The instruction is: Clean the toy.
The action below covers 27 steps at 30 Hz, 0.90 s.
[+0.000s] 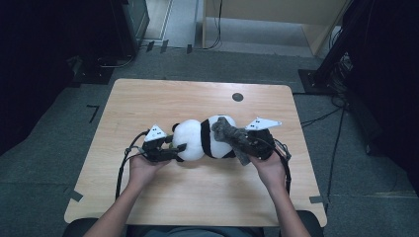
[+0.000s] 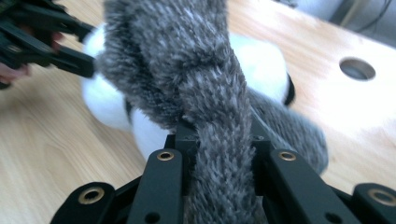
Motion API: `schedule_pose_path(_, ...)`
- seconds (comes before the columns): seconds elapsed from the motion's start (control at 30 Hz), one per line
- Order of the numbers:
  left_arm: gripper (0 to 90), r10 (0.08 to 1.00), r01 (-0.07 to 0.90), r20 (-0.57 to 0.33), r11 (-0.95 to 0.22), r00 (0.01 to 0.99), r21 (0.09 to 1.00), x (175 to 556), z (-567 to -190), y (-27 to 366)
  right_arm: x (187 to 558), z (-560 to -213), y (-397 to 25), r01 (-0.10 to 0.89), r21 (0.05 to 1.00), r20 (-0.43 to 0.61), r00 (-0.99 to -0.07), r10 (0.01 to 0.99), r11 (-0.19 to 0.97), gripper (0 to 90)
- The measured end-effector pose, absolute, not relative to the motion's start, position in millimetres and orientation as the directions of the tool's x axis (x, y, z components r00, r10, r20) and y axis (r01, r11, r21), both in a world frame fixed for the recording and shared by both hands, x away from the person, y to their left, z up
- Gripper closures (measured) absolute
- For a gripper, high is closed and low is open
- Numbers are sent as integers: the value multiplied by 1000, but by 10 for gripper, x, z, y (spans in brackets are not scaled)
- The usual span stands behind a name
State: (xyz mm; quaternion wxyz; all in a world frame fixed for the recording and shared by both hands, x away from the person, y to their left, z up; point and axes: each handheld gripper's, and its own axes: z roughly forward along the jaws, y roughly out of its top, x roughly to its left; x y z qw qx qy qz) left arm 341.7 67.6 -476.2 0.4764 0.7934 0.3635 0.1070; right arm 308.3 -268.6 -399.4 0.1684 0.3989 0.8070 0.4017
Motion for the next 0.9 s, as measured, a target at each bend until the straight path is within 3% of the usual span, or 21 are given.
schedule_pose_path(0.23, 422, 681, 472, -174, -280, 712, 836, 3407, -4755, 668, 3091, -3874, -2241, 447, 799, 35, -702, 711, 402, 749)
schedule_pose_path(0.57, 430, 682, 478, -186, -268, 707, 836, 3407, -4749, 671, 3311, -4072, -1430, 411, 788, 42, -778, 626, 458, 750)
schedule_pose_path(0.9, 435, 685, 480, -183, -271, 705, 834, 3416, -4753, 672, 3385, -4221, -1463, 436, 768, 69, -785, 615, 470, 751)
